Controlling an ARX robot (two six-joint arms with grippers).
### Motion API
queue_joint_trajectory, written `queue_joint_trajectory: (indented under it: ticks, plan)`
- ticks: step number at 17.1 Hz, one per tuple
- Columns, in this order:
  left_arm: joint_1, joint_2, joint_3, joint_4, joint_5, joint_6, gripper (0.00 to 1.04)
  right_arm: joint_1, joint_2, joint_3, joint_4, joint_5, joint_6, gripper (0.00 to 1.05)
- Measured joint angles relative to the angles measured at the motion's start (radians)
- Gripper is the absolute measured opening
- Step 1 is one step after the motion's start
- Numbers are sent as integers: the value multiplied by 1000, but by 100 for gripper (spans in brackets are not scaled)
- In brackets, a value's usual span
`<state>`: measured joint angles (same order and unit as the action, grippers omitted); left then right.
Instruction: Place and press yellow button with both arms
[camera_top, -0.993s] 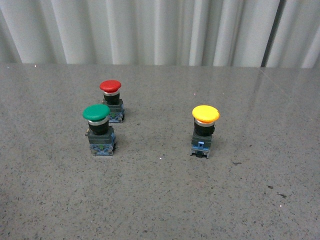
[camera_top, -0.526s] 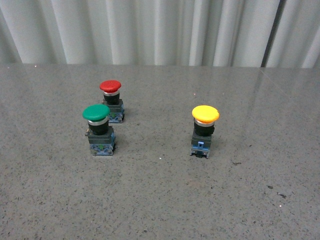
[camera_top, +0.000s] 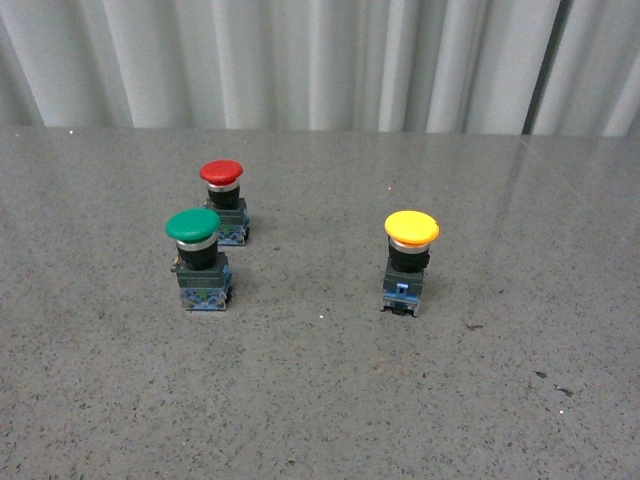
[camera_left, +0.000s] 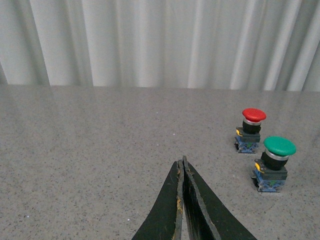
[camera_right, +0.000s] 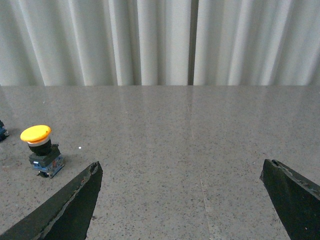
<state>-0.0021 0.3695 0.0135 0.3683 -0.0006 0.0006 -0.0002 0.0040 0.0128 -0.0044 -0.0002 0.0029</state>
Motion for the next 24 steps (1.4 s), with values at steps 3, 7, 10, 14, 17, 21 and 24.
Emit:
queue_joint_trajectory:
  ticks: [3, 7, 10, 14, 17, 21, 24]
  plan:
    - [0, -62, 0, -61, 0, 0, 2, 0, 0, 0, 0, 0, 0, 98]
    - [0, -188, 0, -188, 0, 0, 2, 0, 0, 0, 0, 0, 0, 98]
    - [0, -346, 0, -383, 0, 0, 2, 0, 0, 0, 0, 0, 0, 98]
    - [2, -361, 0, -375, 0, 0, 2, 0, 0, 0, 0, 0, 0, 98]
    - [2, -361, 0, -369, 0, 0, 2, 0, 0, 0, -1, 0, 0, 98]
    - [2, -361, 0, -373, 0, 0, 4, 0, 0, 0, 0, 0, 0, 98]
    - [2, -361, 0, -373, 0, 0, 36, 0, 0, 0, 0, 0, 0, 98]
